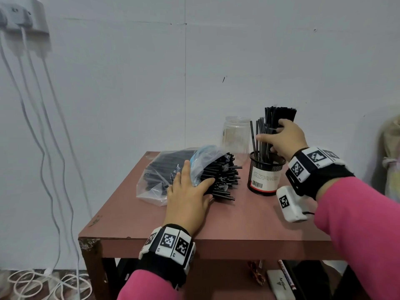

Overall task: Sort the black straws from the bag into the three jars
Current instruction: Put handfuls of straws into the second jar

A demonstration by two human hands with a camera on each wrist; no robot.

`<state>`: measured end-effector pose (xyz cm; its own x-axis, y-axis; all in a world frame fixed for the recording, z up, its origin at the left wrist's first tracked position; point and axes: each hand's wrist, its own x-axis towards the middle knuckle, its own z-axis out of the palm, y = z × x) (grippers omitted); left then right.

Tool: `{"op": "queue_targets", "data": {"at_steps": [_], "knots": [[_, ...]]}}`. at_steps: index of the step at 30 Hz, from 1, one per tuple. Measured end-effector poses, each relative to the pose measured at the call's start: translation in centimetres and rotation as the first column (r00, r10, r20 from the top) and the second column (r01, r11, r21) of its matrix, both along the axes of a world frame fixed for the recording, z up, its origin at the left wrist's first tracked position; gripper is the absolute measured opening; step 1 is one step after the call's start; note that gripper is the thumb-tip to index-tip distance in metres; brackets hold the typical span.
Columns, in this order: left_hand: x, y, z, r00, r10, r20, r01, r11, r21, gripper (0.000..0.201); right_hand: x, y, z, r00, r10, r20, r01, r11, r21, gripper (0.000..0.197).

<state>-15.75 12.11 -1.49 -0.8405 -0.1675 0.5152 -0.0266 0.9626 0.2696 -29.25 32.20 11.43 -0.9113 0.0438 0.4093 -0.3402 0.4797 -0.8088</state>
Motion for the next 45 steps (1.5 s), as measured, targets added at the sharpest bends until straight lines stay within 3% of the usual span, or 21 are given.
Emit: {"op": "queue_targets", "data": {"at_steps": [3,5,9,11,13,16,18,20,22,26,28,31,35,38,42,45], "knots": [[0.0,0.0,0.0,0.999,-0.034,-0.030,0.035,0.999,0.040,0.046,2.3,0.0,0.3,0.996,-0.018,-0.090,0.008,0.994,-0.112,0.046],[0.2,0.0,0.0,0.990,-0.093,-0.101,0.104,0.990,0.100,0.048,4.4,-0.3,-0.2,0.996,0.055,-0.071,-0.063,0.992,-0.108,0.022],[0.7,0.2,0.4,0.987,-0.149,-0.061,0.159,0.960,0.232,0.064,8.3,-1.3,-4.1,0.952,0.243,0.188,-0.268,0.956,0.122,0.007],[0.7,0.1,0.5,0.977,-0.190,-0.100,0.210,0.943,0.259,0.071,9.4,-2.0,-6.8,0.894,0.301,0.332,-0.359,0.925,0.126,0.015],[0.8,0.1,0.5,0.967,-0.220,-0.129,0.247,0.934,0.259,0.077,9.9,-2.7,-8.8,0.857,0.363,0.365,-0.389,0.921,-0.003,0.026],[1.0,0.1,0.6,0.962,-0.241,-0.128,0.266,0.932,0.247,0.089,9.5,-4.0,-10.4,0.921,0.319,0.223,-0.328,0.945,0.003,0.041],[1.0,0.1,0.6,0.957,-0.257,-0.137,0.282,0.933,0.224,0.091,9.3,-4.9,-11.1,0.931,0.320,0.173,-0.304,0.946,-0.115,0.045],[0.9,0.1,0.6,0.950,-0.273,-0.155,0.302,0.929,0.214,0.090,9.0,-5.4,-11.9,0.944,0.299,0.141,-0.266,0.941,-0.210,0.032],[0.7,0.0,0.5,0.944,-0.277,-0.180,0.312,0.926,0.211,0.090,8.5,-5.3,-12.4,0.969,0.235,0.075,-0.216,0.955,-0.202,0.020],[0.6,-0.1,0.2,0.944,-0.269,-0.193,0.304,0.936,0.178,0.087,8.2,-4.9,-12.8,0.966,0.257,0.040,-0.241,0.943,-0.230,0.028],[0.5,-0.3,0.1,0.941,-0.282,-0.189,0.311,0.939,0.145,0.080,8.1,-5.0,-12.9,0.949,0.308,0.073,-0.275,0.916,-0.292,0.019],[0.2,-0.5,-0.2,0.929,-0.315,-0.195,0.334,0.939,0.077,0.048,8.0,-4.9,-12.9,0.945,0.313,0.095,-0.256,0.888,-0.381,0.014],[0.0,-0.3,-0.4,0.967,-0.193,-0.165,0.204,0.978,0.051,0.034,7.8,-4.6,-13.2,0.970,0.229,0.083,-0.162,0.862,-0.480,0.010],[0.0,-0.2,-0.5,0.968,-0.155,-0.196,0.166,0.985,0.038,0.036,7.5,-4.4,-13.2,0.994,0.078,0.071,-0.043,0.916,-0.400,0.005],[-0.1,-0.2,-0.6,0.966,-0.161,-0.201,0.169,0.985,0.026,0.036,7.8,-4.7,-12.7,0.980,0.169,0.105,-0.153,0.977,-0.147,0.044],[-0.2,-0.3,-0.6,0.968,-0.173,-0.180,0.179,0.984,0.018,0.039,8.1,-5.0,-12.8,0.966,0.248,0.078,-0.249,0.969,-0.005,0.049]]}}
